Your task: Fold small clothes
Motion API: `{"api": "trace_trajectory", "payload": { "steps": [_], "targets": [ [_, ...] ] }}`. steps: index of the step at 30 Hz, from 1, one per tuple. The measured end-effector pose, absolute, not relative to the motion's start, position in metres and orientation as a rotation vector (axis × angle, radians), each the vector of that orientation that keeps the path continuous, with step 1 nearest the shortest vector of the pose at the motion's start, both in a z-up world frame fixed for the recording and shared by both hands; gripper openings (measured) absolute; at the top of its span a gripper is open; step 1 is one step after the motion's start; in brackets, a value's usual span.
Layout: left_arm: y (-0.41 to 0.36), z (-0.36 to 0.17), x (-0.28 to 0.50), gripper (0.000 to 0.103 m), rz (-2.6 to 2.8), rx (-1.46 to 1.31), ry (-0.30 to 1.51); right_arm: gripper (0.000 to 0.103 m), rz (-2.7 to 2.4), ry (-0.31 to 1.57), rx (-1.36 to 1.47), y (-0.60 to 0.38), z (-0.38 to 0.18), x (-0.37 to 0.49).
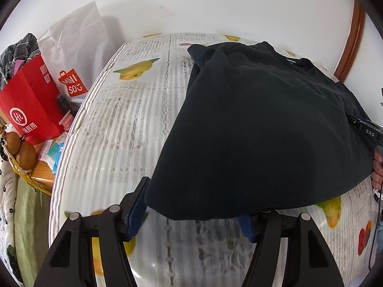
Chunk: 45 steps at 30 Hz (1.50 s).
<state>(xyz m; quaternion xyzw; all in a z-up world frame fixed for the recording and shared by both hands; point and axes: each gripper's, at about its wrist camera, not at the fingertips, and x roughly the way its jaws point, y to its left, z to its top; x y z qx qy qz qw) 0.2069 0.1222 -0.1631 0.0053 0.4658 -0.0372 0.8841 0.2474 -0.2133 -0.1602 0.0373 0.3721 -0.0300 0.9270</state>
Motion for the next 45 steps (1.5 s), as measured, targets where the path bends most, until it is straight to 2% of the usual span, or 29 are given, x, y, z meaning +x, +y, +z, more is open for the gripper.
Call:
{"api": "trace_trajectory", "payload": {
  "steps": [9, 21, 28, 38, 40, 45],
  "targets": [
    [0.119, -0.163, 0.221, 0.065, -0.052, 0.011, 0.992, 0.06, -0.041, 0.773, 0.1, -0.222, -0.158, 0.279],
    [0.14, -0.159, 0.16, 0.063, -0.076, -0.023, 0.982, 0.06, -0.146, 0.842, 0.071, -0.209, -0.142, 0.199],
    [0.174, -0.154, 0.121, 0.063, -0.078, -0.117, 0.984, 0.06, 0.044, 0.749, -0.02, -0.102, -0.105, 0.189],
    [0.21, -0.147, 0.095, 0.063, -0.097, -0.202, 0.963, 0.06, 0.383, 0.765, -0.192, 0.061, -0.116, 0.197],
    [0.213, -0.148, 0.093, 0.063, -0.102, -0.206, 0.959, 0.07, 0.385, 0.758, -0.259, 0.084, -0.122, 0.196],
    [0.215, -0.154, 0.097, 0.063, -0.117, -0.214, 0.971, 0.073, 0.346, 0.728, -0.394, 0.109, -0.133, 0.197]
  ]
}}
